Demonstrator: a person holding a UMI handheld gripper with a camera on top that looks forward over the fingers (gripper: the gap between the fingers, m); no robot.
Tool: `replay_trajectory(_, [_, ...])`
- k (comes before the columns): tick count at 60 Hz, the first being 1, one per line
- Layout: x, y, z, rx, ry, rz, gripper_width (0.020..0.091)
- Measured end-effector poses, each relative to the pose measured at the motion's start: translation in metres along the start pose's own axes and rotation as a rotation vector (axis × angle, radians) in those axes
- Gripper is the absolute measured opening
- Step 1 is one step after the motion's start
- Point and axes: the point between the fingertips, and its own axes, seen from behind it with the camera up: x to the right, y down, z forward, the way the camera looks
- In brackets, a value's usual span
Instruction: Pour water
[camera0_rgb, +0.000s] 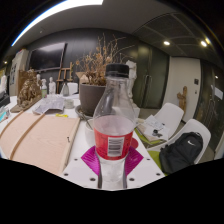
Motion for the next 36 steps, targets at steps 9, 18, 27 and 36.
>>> replay_trajectory(9, [0.037, -0.037, 0.000, 0.021, 0.081, -0.117, 0.0271])
replay_trajectory(18, [0.093, -0.076, 0.016, 0.035, 0.214, -0.340, 0.0271])
replay_trajectory(27, [0.129, -0.113, 0.046, 0.056, 0.321, -0.638, 0.0272])
replay_trajectory(36, [0.134, -0.142, 0.076, 0.108, 0.404, -1.002, 0.0271])
